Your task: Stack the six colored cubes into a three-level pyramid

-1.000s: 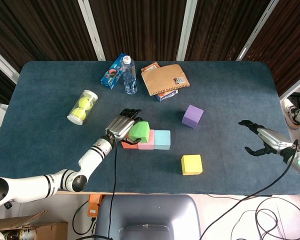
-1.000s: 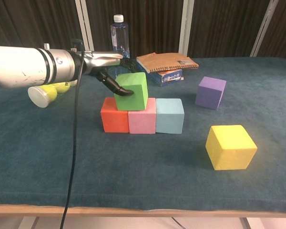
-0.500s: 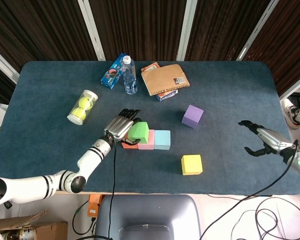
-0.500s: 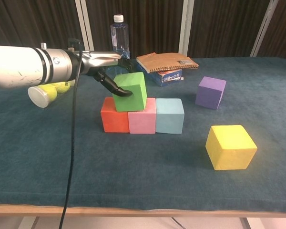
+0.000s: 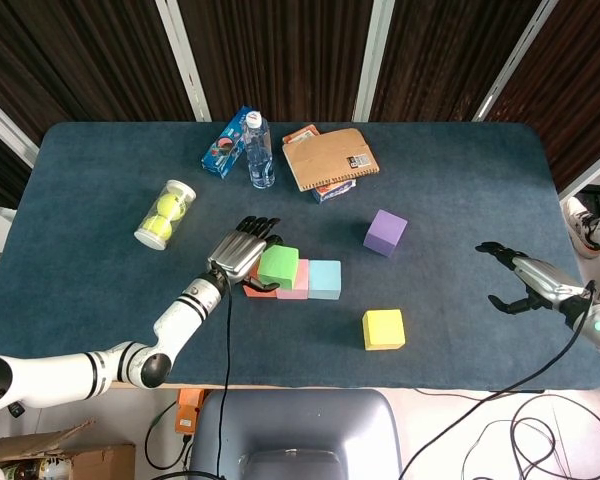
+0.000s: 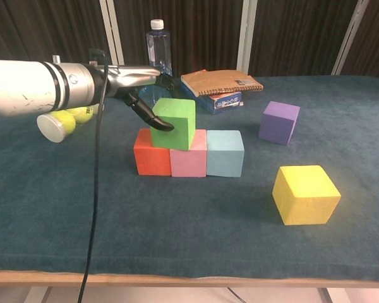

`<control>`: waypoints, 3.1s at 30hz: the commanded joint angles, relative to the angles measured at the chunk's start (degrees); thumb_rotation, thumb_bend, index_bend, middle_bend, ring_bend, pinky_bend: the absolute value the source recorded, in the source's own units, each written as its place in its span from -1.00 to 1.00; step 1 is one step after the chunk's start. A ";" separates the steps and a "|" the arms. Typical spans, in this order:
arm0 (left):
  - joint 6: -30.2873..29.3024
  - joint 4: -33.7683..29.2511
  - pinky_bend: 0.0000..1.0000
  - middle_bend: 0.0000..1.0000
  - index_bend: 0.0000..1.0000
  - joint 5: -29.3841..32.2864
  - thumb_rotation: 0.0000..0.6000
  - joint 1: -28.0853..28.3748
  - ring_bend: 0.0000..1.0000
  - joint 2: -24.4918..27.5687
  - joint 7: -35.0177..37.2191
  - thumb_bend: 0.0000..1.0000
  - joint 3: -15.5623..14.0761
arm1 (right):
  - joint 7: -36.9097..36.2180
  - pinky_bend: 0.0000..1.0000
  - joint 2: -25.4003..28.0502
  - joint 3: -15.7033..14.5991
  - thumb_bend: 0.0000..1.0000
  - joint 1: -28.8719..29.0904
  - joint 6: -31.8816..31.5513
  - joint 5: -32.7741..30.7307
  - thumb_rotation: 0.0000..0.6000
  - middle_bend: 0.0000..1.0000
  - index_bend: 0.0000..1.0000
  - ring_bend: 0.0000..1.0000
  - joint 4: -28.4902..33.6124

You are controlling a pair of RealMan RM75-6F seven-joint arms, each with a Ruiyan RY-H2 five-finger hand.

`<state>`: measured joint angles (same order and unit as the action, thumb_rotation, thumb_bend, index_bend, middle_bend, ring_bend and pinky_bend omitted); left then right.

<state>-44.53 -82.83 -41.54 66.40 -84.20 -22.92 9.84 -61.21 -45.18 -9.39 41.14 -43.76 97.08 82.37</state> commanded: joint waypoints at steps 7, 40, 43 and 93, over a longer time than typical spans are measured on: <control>-3.37 -6.17 -0.87 -0.96 -0.61 -0.39 0.55 -1.37 -1.00 4.75 -1.09 -0.81 0.56 | 0.94 -1.00 -0.24 0.63 -0.26 -0.72 -1.54 -0.67 1.00 -1.00 -1.00 -1.00 0.29; -40.79 -11.57 -0.87 -0.96 -0.77 -48.84 0.65 -44.96 -1.00 30.14 13.88 -0.87 -21.08 | 72.43 -1.00 -22.86 16.93 -0.53 24.22 -7.03 -69.32 1.00 -1.00 -1.00 -1.00 23.47; -40.79 -7.37 -0.87 -0.96 -0.77 -48.97 0.66 -46.77 -1.00 28.78 17.21 -0.87 -20.92 | 80.52 -1.00 -33.34 18.64 -0.55 30.82 -11.26 -81.11 1.00 -1.00 -1.00 -1.00 19.15; -35.59 -0.58 -0.87 -0.96 -0.80 -51.24 0.67 -51.51 -1.00 27.35 24.44 -0.87 -14.57 | 95.10 -1.00 -42.79 26.34 -0.55 29.18 -15.31 -88.26 1.00 -1.00 -0.69 -1.00 11.85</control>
<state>-80.13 -83.41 -92.78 14.90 -56.86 1.52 -4.74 33.46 -88.10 17.23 70.37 -58.78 8.58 94.15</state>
